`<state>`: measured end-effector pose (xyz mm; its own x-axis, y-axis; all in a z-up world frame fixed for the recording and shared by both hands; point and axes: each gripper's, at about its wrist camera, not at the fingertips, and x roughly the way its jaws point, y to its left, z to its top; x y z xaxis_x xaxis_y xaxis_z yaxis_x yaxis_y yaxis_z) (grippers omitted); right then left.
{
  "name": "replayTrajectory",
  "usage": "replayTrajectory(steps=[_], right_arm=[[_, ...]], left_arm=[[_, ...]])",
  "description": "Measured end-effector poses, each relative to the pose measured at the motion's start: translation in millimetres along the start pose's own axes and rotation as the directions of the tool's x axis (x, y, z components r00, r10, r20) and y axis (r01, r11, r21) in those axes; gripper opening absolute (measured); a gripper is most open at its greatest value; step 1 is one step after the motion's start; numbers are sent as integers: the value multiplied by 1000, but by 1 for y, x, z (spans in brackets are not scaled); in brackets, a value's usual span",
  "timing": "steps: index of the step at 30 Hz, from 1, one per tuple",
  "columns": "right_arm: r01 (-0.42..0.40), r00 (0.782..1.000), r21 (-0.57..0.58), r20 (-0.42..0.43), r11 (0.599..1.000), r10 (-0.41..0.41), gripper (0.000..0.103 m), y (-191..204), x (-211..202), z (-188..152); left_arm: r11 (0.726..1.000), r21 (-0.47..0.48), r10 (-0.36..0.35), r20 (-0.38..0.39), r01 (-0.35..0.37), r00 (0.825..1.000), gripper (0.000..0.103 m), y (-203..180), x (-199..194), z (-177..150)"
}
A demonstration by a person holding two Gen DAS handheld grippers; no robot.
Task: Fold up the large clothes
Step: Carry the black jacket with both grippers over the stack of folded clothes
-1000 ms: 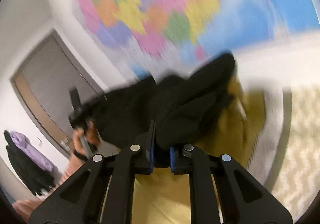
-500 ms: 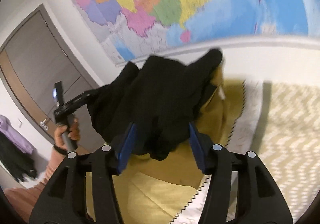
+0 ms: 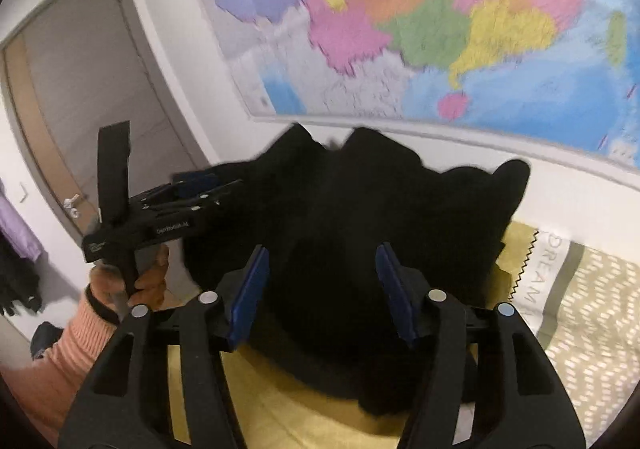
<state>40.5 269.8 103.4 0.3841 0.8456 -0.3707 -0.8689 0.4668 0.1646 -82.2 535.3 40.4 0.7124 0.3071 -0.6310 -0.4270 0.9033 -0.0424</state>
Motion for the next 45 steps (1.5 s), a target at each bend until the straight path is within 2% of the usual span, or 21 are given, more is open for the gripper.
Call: replayTrajectory(steps=[3,5,8,12,15,16,18,20,23,26,31,36,40,45], right_arm=[[19,999,43,-48,999,-17,50,-17,22,-6],[30,999,79,-47,996,-26,39,-29,26,-10],[6,999,161,-42,987,1,36,-49,24,-14],[26,999,157,-31,987,-22,43,-48,17,-16],[37,999,107,-3,994,-37,53,-35,6,-16],[46,999,81,7,996,-47,57,-29,2,-17],[61,998,39,24,997,-62,58,-20,-3,-19],[73,997,4,37,997,-73,58,-10,-7,-24],[86,996,-37,44,996,-84,58,0,-13,-29],[94,995,-60,48,994,-91,59,5,-16,-31],[105,994,-75,32,992,-103,59,5,-12,-37],[114,993,-61,-17,992,-115,58,-5,-1,-44],[120,993,-59,5,991,-120,59,-3,-7,-47],[148,988,-79,55,986,-144,70,7,-22,-54]], left_arm=[[998,-61,15,-87,-20,996,79,9,28,-5],[997,-77,8,-95,-15,995,81,14,34,-6],[996,-80,24,-84,-31,996,82,14,30,-6],[995,-41,96,27,-94,995,81,-2,-2,-8],[995,-20,98,111,-97,989,83,-18,-29,-14],[995,-16,103,129,-102,986,88,-22,-35,-15],[994,3,110,169,-113,979,97,-34,-49,-20],[990,18,136,206,-143,969,97,-45,-65,-24],[989,15,142,223,-149,965,97,-56,-80,-32],[990,0,137,223,-141,965,97,-60,-88,-37],[994,-10,109,190,-110,976,96,-64,-86,-47],[993,-24,120,136,-118,983,96,-65,-69,-59],[990,-21,138,105,-136,985,96,-70,-61,-68],[988,-60,148,102,-143,984,96,-76,-70,-76]])
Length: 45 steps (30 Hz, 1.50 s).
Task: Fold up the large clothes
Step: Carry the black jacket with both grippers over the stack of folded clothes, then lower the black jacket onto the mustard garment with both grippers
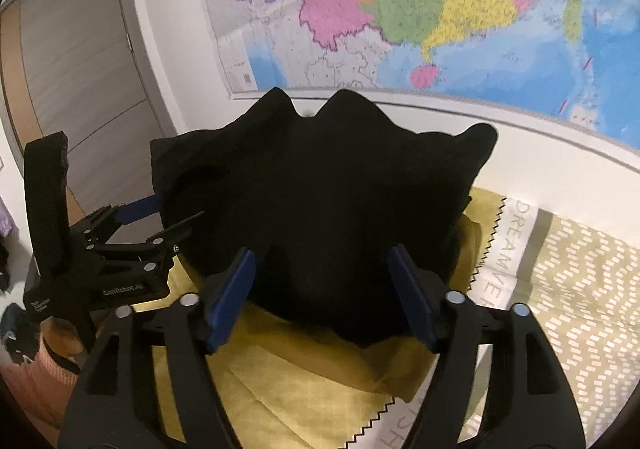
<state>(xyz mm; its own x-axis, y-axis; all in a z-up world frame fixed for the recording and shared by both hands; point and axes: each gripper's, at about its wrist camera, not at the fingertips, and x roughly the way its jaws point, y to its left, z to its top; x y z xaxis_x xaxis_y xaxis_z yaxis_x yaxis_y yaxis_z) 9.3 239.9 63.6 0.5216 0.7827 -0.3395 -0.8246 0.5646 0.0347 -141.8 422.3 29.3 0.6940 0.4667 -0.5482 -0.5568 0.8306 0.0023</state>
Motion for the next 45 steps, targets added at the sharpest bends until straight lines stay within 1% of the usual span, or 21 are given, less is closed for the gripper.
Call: replayTrajectory(steps=[3,7,12,15,20,22,23,25,27,28,31,33,34,35,36,37,38,40,42,43,45], right_arm=[[23,1000,-30,16,999,-22,73,6,-8,-6],[31,999,-47,28,998,-30,75,9,-16,-10],[31,999,-44,33,999,-30,76,4,-16,-3],[16,999,-34,36,999,-15,78,3,-7,18],[40,999,8,11,999,-40,80,-33,23,66],[47,999,5,-22,999,-47,81,-45,40,82],[53,998,14,-28,998,-53,82,-50,48,89],[15,998,19,-55,1000,-14,86,-56,63,101],[8,998,18,-65,1000,-7,90,-56,76,108],[-23,996,21,-85,1000,24,90,-56,85,111],[-32,992,26,-121,999,35,90,-55,103,116],[-27,989,-3,-145,1000,26,87,-50,114,115],[-36,985,-18,-167,999,33,78,-47,119,114],[-44,982,-33,-187,998,37,61,-45,124,112],[-41,981,-40,-192,998,33,58,-44,125,109],[-38,980,-51,-197,998,27,57,-43,126,106],[-37,980,-60,-198,998,25,51,-42,126,105],[-47,979,-67,-201,997,32,40,-42,125,102],[-47,980,-79,-194,996,31,34,-40,122,101],[-48,980,-88,-194,995,30,31,-37,121,101],[-37,983,-97,-184,995,19,29,-34,117,98]], left_arm=[[999,9,34,10,-34,999,96,-6,-7,-2],[999,4,42,16,-42,999,96,-9,-15,-4],[998,-3,67,25,-67,997,96,-4,-14,6],[997,6,75,45,-75,996,97,4,-9,34],[990,28,133,62,-135,989,97,25,20,106],[982,27,186,42,-188,982,96,35,36,129],[984,40,173,11,-173,985,96,41,48,139],[979,32,203,-19,-202,979,96,52,67,149],[979,25,201,-74,-200,977,96,65,88,158],[979,21,202,-91,-201,975,96,70,94,161],[967,7,254,-113,-255,961,93,88,111,173],[985,18,171,-196,-171,966,93,98,129,176],[988,24,157,-229,-155,961,93,100,136,176],[983,37,185,-252,-181,950,93,102,143,174],[980,62,200,-268,-191,942,92,103,149,171],[983,76,182,-287,-167,940,92,102,152,168],[993,74,114,-329,-95,938,93,102,157,163],[997,72,55,-390,-29,919,96,102,166,155],[994,97,78,-411,-41,908,97,101,172,152],[992,113,90,-416,-47,905,95,99,175,152],[988,141,113,-388,-62,915,68,96,175,152]])
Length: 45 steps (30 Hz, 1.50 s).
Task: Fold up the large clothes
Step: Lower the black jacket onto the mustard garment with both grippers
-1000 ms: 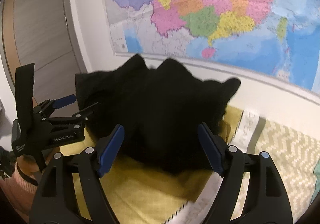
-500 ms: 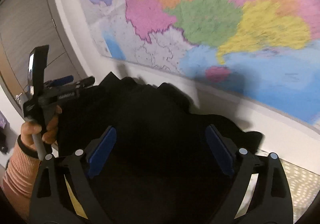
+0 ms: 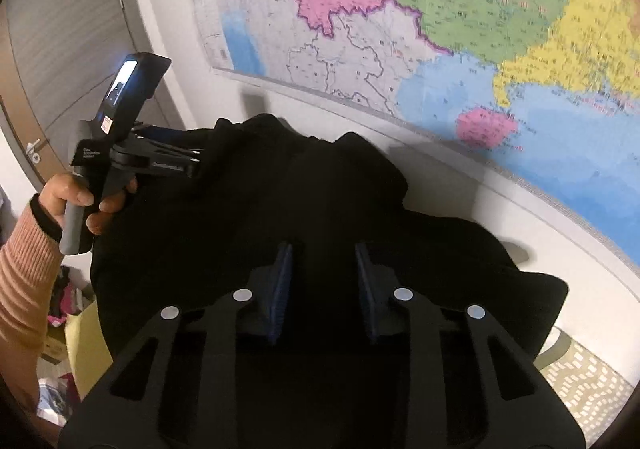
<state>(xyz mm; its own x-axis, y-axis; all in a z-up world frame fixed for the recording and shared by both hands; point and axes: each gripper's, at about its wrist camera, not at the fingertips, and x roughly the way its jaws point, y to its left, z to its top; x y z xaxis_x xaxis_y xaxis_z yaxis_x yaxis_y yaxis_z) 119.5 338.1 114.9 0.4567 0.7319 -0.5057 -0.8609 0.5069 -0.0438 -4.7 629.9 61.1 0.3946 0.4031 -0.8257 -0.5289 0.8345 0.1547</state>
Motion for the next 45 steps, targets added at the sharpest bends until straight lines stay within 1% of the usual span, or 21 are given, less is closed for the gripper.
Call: replayTrajectory(steps=[2,3,4,7,10,12,14,15,16,17,18,19,20,21,23,27,31,35,40,43,45], right_arm=[[-5,1000,4,7,1000,5,24,1,-3,-1],[-9,1000,11,17,1000,9,22,2,-5,0],[-16,1000,14,25,1000,16,19,2,-7,0],[-29,998,13,59,999,28,16,3,-15,3],[-15,996,-5,91,1000,15,15,9,-20,9],[-12,995,14,95,1000,11,14,8,-21,11],[11,998,63,55,998,-15,16,3,-10,13],[19,1000,85,19,996,-21,21,0,-4,11],[20,999,115,-40,993,-16,30,-6,7,8],[19,998,135,-58,991,-11,33,-11,11,7],[11,999,162,-51,987,-3,36,-16,11,3],[7,999,171,-36,985,-1,47,-18,5,2],[6,1000,174,-7,985,-5,56,-20,-4,1],[9,1000,173,17,985,-13,59,-21,-13,-1],[12,998,177,63,984,-24,59,-24,-32,-4],[12,998,156,66,988,-23,58,-26,-40,-10],[29,999,195,-37,980,-22,56,-36,-16,-22],[1,1000,227,27,974,-7,58,-34,-40,-31],[-68,989,126,140,990,51,59,4,-88,-45],[-103,986,66,137,992,93,61,25,-94,-60],[-74,993,11,92,997,73,61,35,-84,-69]], left_arm=[[999,36,21,23,-22,1000,41,-6,-3,-2],[997,52,49,43,-52,998,32,-7,-5,-2],[995,37,88,56,-90,995,14,-6,-9,0],[996,-59,76,108,-70,991,7,10,-27,5],[989,-125,94,154,-75,984,8,30,-42,14],[987,-150,80,138,-59,987,11,40,-40,17],[984,-152,100,67,-89,993,25,41,-23,16],[978,-156,141,15,-137,990,27,42,-10,14],[974,-161,158,-20,-159,987,32,40,-2,12],[970,-174,163,-43,-168,986,39,42,2,11],[968,-193,160,-21,-161,987,39,45,-2,9],[968,-202,155,8,-150,988,40,47,-9,8],[967,-213,152,46,-139,987,53,50,-20,6],[964,-228,157,85,-135,984,58,53,-32,4],[962,-248,159,179,-112,971,60,58,-60,-2],[982,-183,92,294,-39,951,64,37,-100,-20],[994,-62,-71,277,92,958,64,-2,-113,-45],[994,-60,-75,231,92,970,64,-19,-105,-62],[985,-55,-141,295,164,945,66,-34,-131,-86],[991,-12,-122,343,134,931,84,-44,-139,-99],[993,-11,-104,335,115,936,84,-46,-136,-105]])
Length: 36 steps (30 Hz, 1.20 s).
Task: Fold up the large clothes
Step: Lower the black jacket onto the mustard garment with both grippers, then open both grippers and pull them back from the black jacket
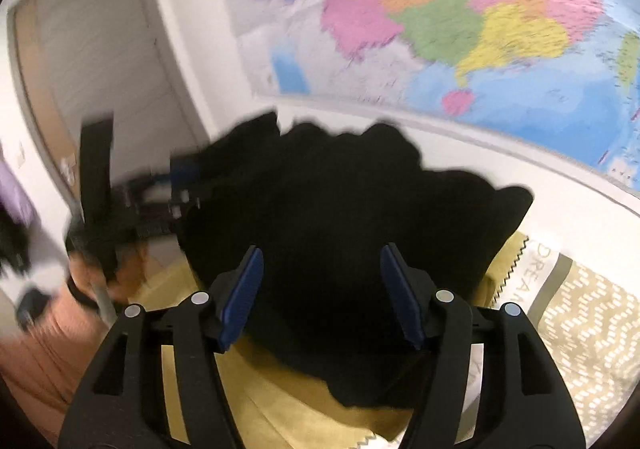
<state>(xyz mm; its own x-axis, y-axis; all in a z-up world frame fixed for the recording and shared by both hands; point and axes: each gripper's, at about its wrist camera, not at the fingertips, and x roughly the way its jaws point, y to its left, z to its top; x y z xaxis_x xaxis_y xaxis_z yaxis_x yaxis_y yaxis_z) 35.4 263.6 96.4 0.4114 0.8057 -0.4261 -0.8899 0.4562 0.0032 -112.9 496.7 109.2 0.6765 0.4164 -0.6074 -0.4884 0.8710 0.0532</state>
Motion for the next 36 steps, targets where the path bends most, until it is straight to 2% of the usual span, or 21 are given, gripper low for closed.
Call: replayTrajectory(steps=[2,3,6,8,11,15,19,21,22,23,24,25,28,30,32,36], right_arm=[[67,995,-21,-66,998,-68,61,-1,19,-12],[57,996,0,-71,998,-57,61,-8,23,-17],[53,997,80,-53,995,-49,58,-22,15,-26],[56,998,96,-42,994,-52,58,-21,6,-28],[56,998,87,-19,995,-54,68,-15,-10,-33],[31,999,70,7,997,-32,70,-6,-19,-33],[19,1000,68,-1,998,-19,71,-2,-15,-34],[8,1000,84,-7,996,-8,71,-5,-11,-34],[-4,1000,103,-6,995,5,71,-8,-9,-34],[-20,1000,120,-4,993,20,71,-11,-8,-34],[-27,1000,129,-5,991,28,71,-14,-8,-35],[-36,999,143,-11,989,38,71,-17,-5,-35],[-46,999,174,-20,984,51,71,-22,-2,-39],[-37,999,170,-8,985,39,71,-19,-7,-38],[-28,1000,168,8,985,27,71,-15,-14,-37],[27,998,107,45,994,-32,74,1,-26,-40]], left_arm=[[999,5,37,-30,-37,999,84,6,13,-4],[999,-6,51,-38,-51,998,85,11,16,-5],[991,-135,-33,-63,25,997,87,41,23,-17],[987,-155,-35,-42,28,999,87,48,13,-19],[993,-119,19,7,-18,1000,88,51,-2,-17],[981,-136,145,41,-138,989,88,78,1,-15],[949,-247,186,-57,-194,981,86,126,38,-25],[940,-280,175,-95,-195,980,88,145,56,-33],[933,-317,142,-120,-174,983,90,154,65,-41],[916,-381,78,-130,-122,988,90,163,71,-50],[899,-427,45,-130,-97,991,90,169,73,-56],[895,-436,42,-123,-91,992,89,170,71,-59],[911,-395,91,-88,-118,992,82,158,55,-59],[921,-373,104,-48,-115,993,82,147,37,-59],[942,-308,142,18,-130,990,87,124,13,-59],[970,-197,164,112,-140,980,96,77,-21,-68]])
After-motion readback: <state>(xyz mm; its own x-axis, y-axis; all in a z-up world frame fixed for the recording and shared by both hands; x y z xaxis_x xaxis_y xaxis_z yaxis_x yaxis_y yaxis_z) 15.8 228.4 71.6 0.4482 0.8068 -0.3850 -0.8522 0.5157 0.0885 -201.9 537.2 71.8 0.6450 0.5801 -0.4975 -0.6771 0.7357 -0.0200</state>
